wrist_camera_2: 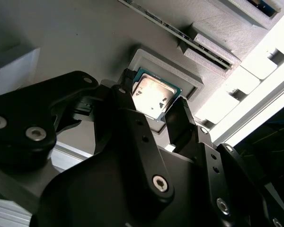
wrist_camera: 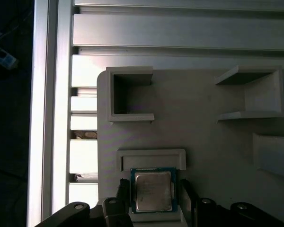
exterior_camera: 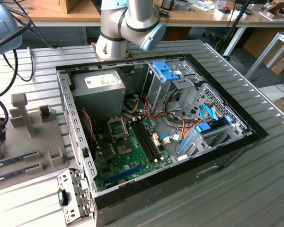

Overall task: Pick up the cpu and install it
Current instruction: 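Pick up the cpu and move it towards the insertion slot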

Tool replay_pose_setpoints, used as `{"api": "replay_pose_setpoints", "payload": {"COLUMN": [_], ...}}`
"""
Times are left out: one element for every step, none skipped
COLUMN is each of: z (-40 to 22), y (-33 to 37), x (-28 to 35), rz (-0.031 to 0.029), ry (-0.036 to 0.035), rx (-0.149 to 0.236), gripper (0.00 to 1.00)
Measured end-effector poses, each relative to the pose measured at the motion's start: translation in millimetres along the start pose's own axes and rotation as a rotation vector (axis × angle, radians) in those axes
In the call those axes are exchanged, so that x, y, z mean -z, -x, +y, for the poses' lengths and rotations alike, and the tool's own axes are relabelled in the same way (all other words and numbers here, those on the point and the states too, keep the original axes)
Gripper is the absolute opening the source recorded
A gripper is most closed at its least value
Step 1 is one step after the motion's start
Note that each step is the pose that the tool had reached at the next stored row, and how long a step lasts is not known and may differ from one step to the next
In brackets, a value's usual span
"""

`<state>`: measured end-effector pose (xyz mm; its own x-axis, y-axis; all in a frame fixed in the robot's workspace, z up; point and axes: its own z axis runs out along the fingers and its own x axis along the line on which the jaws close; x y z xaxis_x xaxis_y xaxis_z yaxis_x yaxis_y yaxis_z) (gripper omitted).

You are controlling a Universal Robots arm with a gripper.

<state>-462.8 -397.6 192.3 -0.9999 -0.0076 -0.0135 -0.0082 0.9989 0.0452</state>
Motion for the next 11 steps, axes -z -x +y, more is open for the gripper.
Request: {"api": "replay_pose_setpoints", "payload": {"z": [0.0, 0.0, 0.0, 0.0, 0.0, 0.0, 0.0, 0.0, 0.0, 0.0, 0.0], "y": [0.0, 0.0, 0.0, 0.0, 0.0, 0.0, 0.0, 0.0, 0.1, 0.1, 0.1], "x": [0.0, 0.0, -0.1, 0.0, 0.0, -0.1, -0.1, -0.1, -0.2, -0.2, -0.2], "rz": [-0.0001, 0.0000, 0.0000, 0.0000, 0.0000, 0.0000, 0.0000, 0.0000, 0.0000, 0.0000, 0.0000], "ry": [0.0000, -0.0001, 0.0000, 0.0000, 0.0000, 0.0000, 0.0000, 0.0000, 0.0000, 0.0000, 0.0000], "rx": [0.000, 0.000, 0.000, 0.000, 0.000, 0.000, 0.000, 0.000, 0.000, 0.000, 0.000], "gripper": [0.54, 0.47, 0.47, 0.47, 0.47, 0.47, 0.47, 0.47, 0.47, 0.47, 0.47]}}
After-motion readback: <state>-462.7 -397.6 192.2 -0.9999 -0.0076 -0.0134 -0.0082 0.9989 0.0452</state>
